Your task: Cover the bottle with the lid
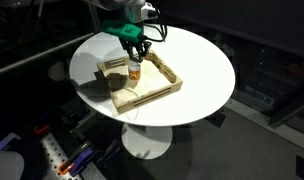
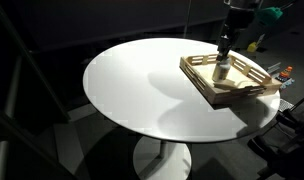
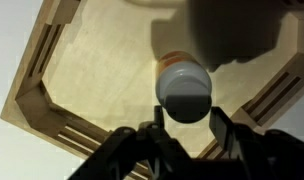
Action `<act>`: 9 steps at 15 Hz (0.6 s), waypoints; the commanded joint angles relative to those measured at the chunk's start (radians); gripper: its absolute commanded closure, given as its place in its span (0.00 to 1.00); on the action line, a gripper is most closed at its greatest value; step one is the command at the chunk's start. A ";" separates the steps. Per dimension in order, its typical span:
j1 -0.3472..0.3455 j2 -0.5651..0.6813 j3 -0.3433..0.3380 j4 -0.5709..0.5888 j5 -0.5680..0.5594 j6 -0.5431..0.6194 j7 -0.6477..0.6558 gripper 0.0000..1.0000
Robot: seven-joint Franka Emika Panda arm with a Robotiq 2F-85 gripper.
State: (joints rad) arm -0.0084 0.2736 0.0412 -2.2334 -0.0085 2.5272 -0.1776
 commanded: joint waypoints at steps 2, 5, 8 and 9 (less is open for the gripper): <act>0.003 -0.055 -0.005 -0.039 -0.010 0.008 0.015 0.10; 0.005 -0.090 -0.011 -0.049 -0.017 -0.012 0.029 0.00; 0.013 -0.139 -0.030 -0.060 -0.047 -0.067 0.099 0.00; 0.014 -0.162 -0.035 -0.068 -0.053 -0.090 0.131 0.00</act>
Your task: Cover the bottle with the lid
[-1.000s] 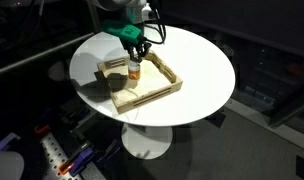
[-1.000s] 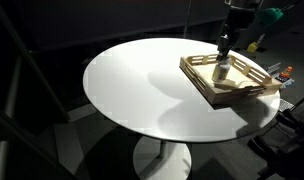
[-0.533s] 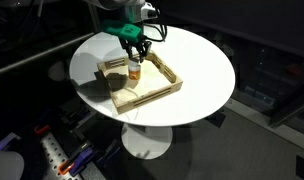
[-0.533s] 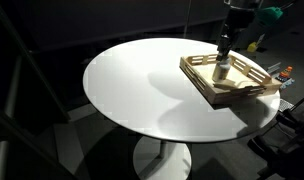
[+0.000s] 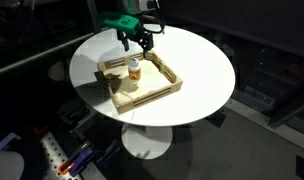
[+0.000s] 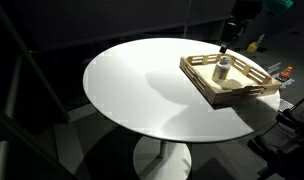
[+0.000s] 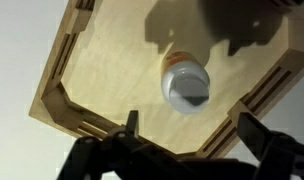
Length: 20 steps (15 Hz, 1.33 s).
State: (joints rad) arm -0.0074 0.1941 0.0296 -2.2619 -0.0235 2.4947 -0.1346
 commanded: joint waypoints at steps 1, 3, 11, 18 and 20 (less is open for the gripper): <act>0.013 -0.104 -0.027 -0.048 -0.044 -0.077 0.118 0.00; 0.012 -0.166 -0.030 -0.078 -0.044 -0.126 0.182 0.00; 0.001 -0.460 -0.010 -0.166 -0.027 -0.393 0.299 0.00; -0.003 -0.550 0.000 -0.148 -0.019 -0.483 0.309 0.00; -0.003 -0.560 0.001 -0.149 -0.019 -0.488 0.310 0.00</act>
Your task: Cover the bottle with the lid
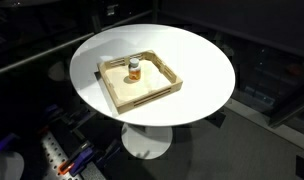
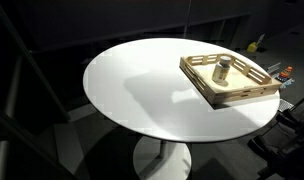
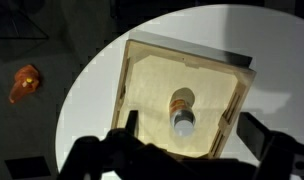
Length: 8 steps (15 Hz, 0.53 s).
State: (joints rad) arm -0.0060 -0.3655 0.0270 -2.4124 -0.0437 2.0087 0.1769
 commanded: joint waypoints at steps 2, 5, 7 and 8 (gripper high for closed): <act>-0.004 0.007 0.004 0.001 0.002 -0.001 -0.002 0.00; -0.004 0.013 0.004 0.001 0.002 -0.001 -0.002 0.00; -0.004 0.013 0.004 0.001 0.002 -0.001 -0.002 0.00; -0.004 0.013 0.004 0.001 0.002 -0.001 -0.002 0.00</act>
